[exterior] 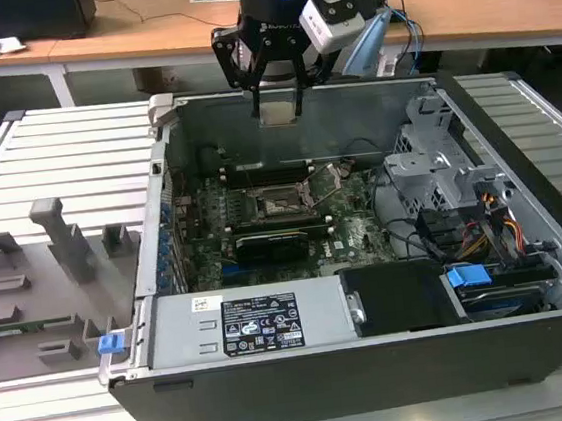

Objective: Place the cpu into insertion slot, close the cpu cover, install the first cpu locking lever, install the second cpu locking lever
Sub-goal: 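Place the cpu into insertion slot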

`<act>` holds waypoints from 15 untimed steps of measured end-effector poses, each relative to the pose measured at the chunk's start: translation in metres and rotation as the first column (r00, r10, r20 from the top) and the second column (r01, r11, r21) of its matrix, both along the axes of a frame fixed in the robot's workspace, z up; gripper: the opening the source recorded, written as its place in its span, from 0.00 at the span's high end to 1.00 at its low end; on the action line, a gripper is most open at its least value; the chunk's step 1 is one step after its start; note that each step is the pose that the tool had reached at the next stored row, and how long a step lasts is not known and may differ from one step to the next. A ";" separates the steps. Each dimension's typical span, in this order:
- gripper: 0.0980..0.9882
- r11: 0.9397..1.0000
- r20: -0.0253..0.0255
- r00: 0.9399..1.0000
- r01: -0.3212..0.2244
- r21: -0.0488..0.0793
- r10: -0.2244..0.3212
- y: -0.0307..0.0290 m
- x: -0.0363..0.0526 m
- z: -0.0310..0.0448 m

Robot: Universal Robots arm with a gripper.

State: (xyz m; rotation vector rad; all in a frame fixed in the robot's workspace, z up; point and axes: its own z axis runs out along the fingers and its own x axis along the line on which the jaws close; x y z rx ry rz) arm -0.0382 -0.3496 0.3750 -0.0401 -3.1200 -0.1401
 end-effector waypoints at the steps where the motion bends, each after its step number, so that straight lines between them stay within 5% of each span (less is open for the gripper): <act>1: 0.52 1.000 0.000 1.000 0.000 0.000 0.000 0.0000 0.0000 0.0000; 15: 0.52 0.999 0.000 0.999 0.035 0.000 -0.035 0.0000 0.0000 0.0000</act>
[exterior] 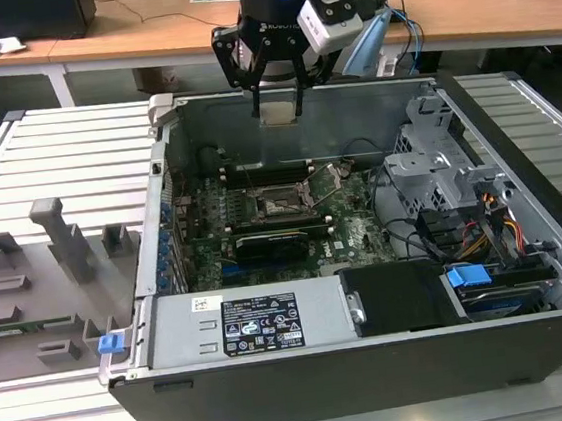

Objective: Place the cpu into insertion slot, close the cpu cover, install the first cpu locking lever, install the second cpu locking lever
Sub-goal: 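Place the cpu into insertion slot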

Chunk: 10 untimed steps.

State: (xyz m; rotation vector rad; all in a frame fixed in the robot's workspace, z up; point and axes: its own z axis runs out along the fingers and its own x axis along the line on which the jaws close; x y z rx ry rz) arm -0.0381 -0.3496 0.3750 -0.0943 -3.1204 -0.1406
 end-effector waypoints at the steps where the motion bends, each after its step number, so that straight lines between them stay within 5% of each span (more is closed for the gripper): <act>1: 0.52 1.000 0.000 1.000 0.002 0.000 -0.002 0.0000 0.0000 0.0000; 10: 0.52 1.000 0.000 1.000 0.031 0.000 -0.031 0.0000 0.0000 0.0000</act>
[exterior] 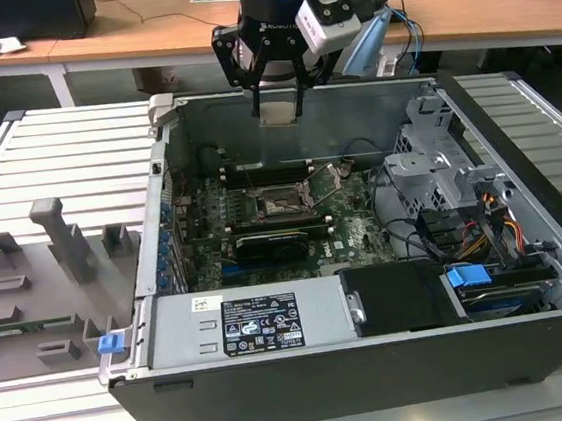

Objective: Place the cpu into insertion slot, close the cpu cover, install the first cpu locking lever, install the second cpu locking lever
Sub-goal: 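Place the cpu into insertion slot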

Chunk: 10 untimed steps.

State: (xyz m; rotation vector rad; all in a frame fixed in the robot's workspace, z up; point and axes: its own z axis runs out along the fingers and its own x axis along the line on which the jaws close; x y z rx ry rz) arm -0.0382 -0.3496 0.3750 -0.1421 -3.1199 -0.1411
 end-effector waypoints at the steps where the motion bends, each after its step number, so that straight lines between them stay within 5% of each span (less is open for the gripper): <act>1: 0.52 1.000 0.000 1.000 0.003 0.000 -0.003 0.0000 0.0000 0.0000; 10: 0.52 1.000 0.000 1.000 0.020 0.000 -0.020 0.0000 0.0000 0.0000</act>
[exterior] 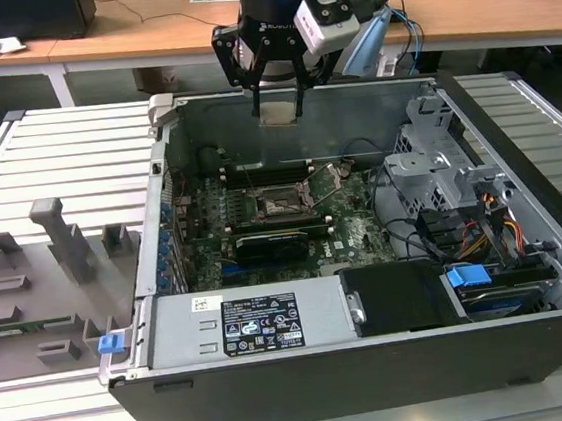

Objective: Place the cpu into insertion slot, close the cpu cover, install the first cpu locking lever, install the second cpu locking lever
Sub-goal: 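Place the cpu into insertion slot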

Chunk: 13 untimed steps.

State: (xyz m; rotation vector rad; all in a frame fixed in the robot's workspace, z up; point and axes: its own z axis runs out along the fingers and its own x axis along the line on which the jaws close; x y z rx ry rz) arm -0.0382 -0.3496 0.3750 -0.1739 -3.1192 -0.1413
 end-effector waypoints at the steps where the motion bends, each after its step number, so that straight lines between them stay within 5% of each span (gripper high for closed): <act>1: 0.52 1.000 0.000 1.000 0.002 0.000 -0.002 0.0000 0.0000 0.0000; 13: 0.52 0.998 0.000 0.998 0.059 0.000 -0.059 0.0000 0.0000 0.0000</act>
